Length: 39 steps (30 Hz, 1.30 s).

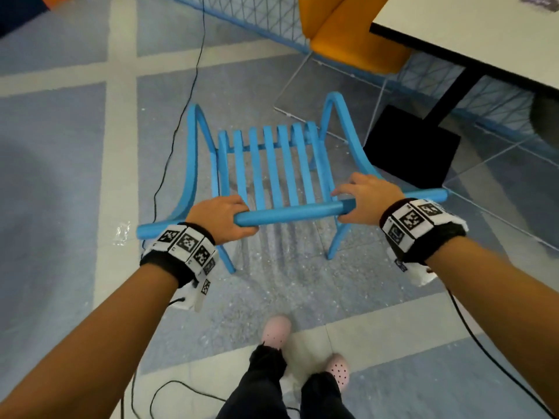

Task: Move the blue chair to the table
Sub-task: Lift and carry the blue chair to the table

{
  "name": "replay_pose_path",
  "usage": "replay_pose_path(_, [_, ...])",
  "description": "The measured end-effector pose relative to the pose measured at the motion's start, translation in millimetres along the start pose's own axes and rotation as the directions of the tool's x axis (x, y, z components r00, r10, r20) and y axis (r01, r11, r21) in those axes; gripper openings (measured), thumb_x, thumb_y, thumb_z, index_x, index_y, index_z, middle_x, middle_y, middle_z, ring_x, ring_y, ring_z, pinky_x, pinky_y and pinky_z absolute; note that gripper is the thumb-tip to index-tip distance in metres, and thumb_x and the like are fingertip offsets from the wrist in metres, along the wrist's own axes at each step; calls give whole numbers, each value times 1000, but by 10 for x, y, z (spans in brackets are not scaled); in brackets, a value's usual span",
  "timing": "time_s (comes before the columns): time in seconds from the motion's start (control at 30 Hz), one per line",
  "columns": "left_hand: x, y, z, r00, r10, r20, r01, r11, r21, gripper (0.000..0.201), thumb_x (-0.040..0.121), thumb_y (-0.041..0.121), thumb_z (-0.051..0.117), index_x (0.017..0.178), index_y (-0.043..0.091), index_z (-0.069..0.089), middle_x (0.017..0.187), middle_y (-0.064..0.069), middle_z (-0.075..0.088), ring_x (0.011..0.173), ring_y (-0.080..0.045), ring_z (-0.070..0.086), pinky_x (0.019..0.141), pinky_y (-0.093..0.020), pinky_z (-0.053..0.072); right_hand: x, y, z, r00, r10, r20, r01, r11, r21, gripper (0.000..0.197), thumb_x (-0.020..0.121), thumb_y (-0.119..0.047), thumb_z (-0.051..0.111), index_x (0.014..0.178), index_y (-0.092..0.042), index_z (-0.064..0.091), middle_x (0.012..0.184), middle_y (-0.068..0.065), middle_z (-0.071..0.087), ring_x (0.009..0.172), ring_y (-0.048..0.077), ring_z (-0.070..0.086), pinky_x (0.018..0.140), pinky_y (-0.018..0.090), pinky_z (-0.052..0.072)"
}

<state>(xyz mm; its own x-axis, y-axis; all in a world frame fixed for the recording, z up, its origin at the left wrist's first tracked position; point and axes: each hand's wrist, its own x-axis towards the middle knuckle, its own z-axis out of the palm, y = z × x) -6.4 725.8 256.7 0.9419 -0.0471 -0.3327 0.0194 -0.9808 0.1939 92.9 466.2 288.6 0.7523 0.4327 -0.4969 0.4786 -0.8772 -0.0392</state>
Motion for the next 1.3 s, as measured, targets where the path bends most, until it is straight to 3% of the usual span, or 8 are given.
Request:
replay_pose_path(0.1, [48, 174, 35, 991, -130, 39, 128, 990, 54, 43, 76, 60, 48, 98, 27, 65, 86, -5, 68, 86, -27, 64, 73, -36, 52, 39, -17, 33, 996, 39, 83, -35, 998, -50, 32, 86, -44, 57, 112, -26, 62, 111, 7, 67, 103, 29, 61, 85, 38, 51])
replay_pose_path(0.27, [-47, 352, 58, 977, -212, -38, 215, 970, 114, 31, 79, 53, 54, 93, 29, 67, 87, -6, 71, 84, -27, 64, 71, -34, 52, -67, 2, 153, 998, 57, -16, -58, 996, -68, 22, 90, -24, 51, 108, -19, 62, 110, 9, 67, 105, 32, 60, 78, 36, 49])
replay_pose_path(0.43, [-294, 548, 188, 996, -75, -47, 83, 978, 189, 38, 79, 57, 50, 79, 24, 67, 64, -2, 63, 74, -27, 66, 64, -32, 51, -538, 142, 485, 997, 52, -54, -51, 999, 15, 20, 87, -18, 51, 104, -19, 63, 104, 6, 67, 101, 32, 61, 70, 35, 43])
replay_pose_path(0.57, [-354, 893, 336, 994, 89, -62, -79, 986, 147, 51, 67, 58, 38, 64, 16, 67, 59, -10, 71, 59, -33, 66, 52, -29, 43, -1000, 394, 703, 993, 115, -31, -112, 990, 80, 21, 88, -22, 51, 105, -19, 63, 109, 5, 67, 101, 32, 61, 78, 37, 49])
replay_pose_path(0.83, [-187, 1696, 468, 919, 393, -39, -379, 905, 195, 49, 67, 54, 33, 58, 18, 65, 51, -8, 68, 46, -27, 57, 46, -29, 43, -1821, 902, 1127, 940, 339, -37, -329, 930, 165, 23, 86, -35, 56, 103, -22, 64, 111, 4, 69, 106, 31, 61, 85, 38, 50])
replay_pose_path(1.0, [-9, 2193, 586, 883, 465, 57, -463, 847, 260, 40, 74, 49, 41, 80, 17, 64, 80, -8, 73, 77, -31, 65, 58, -27, 32, -2236, 1230, 1372, 888, 460, -16, -448, 872, 199, 23, 86, -40, 54, 98, -23, 64, 106, -1, 70, 103, 28, 64, 81, 35, 50])
replay_pose_path(1.17, [175, 2647, 608, 845, 533, 31, -525, 819, 231, 38, 67, 46, 39, 74, 17, 63, 74, -8, 72, 72, -29, 65, 43, -21, 19, -2446, 1608, 1560, 788, 598, -146, -487, 750, 448, 23, 73, -35, 73, 88, -18, 71, 85, 1, 67, 84, 30, 68, 63, 34, 47])
replay_pose_path(1.3, [260, 2850, 565, 812, 576, -96, -548, 808, 218, 26, 54, 42, 74, 61, 20, 61, 63, 0, 66, 58, -23, 65, 41, -26, 45, -2380, 1843, 1547, 795, 597, -109, -535, 775, 338, 36, 76, -52, 62, 100, -26, 66, 102, -2, 63, 91, 24, 65, 66, 29, 43])
